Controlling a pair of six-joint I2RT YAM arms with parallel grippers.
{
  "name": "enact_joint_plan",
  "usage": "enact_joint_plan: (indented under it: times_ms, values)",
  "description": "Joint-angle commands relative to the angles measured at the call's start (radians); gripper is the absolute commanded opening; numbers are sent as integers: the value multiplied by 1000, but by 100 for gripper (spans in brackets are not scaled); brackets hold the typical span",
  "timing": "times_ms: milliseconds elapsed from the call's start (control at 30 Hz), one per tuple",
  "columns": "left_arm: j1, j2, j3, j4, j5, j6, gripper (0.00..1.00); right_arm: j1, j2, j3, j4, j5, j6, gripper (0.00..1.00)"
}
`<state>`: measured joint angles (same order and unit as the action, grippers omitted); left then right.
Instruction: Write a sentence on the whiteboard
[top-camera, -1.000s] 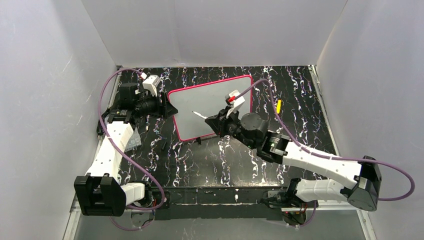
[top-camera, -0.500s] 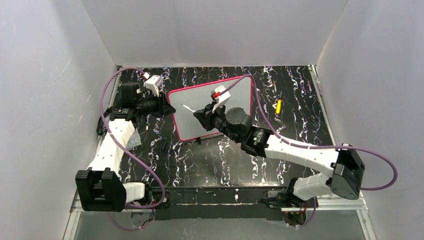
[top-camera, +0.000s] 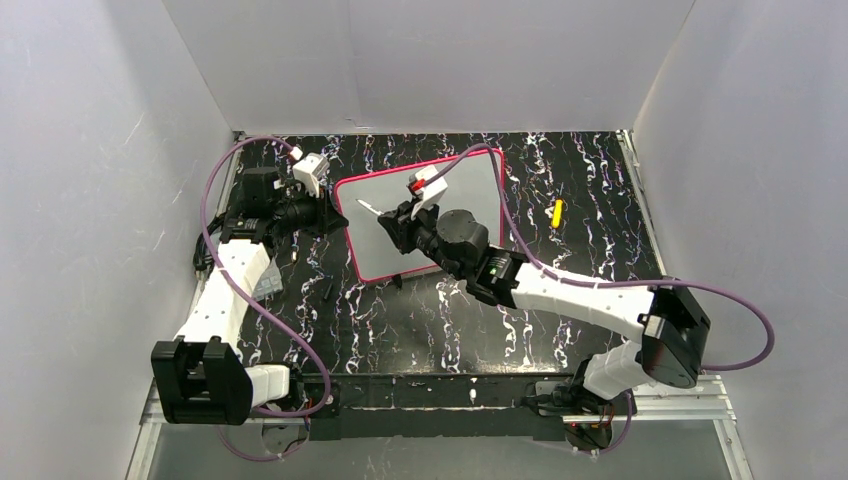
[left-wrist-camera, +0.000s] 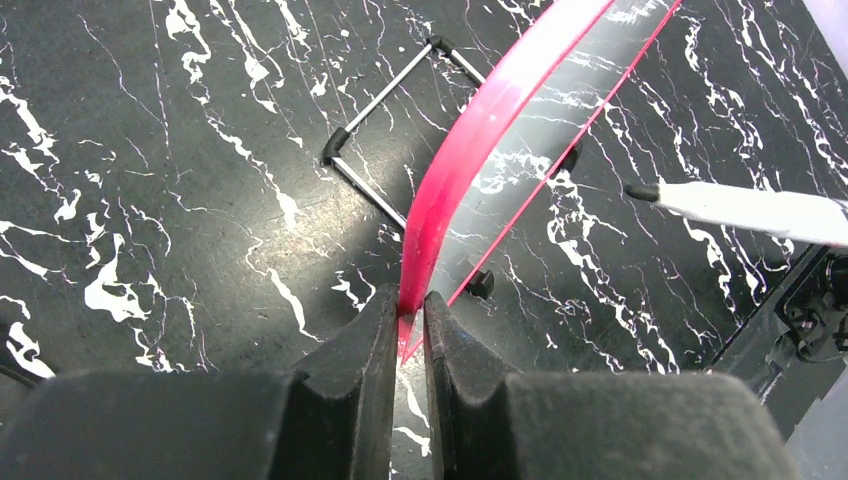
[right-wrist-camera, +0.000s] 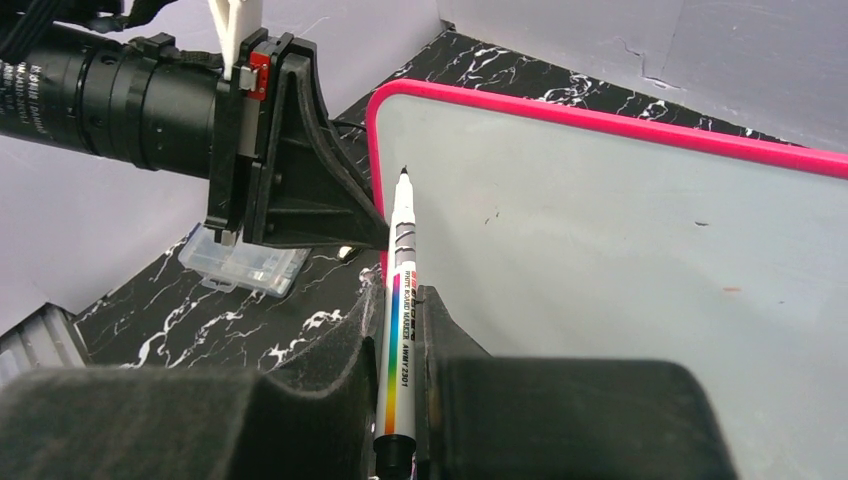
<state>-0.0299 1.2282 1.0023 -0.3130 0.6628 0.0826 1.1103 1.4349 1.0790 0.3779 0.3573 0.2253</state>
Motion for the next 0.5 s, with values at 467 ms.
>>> enact_joint_plan:
  times_ms: [467]
  values:
    - [0, -59, -42, -9, 9, 75, 0, 1, 76, 91, 110, 59, -58, 1]
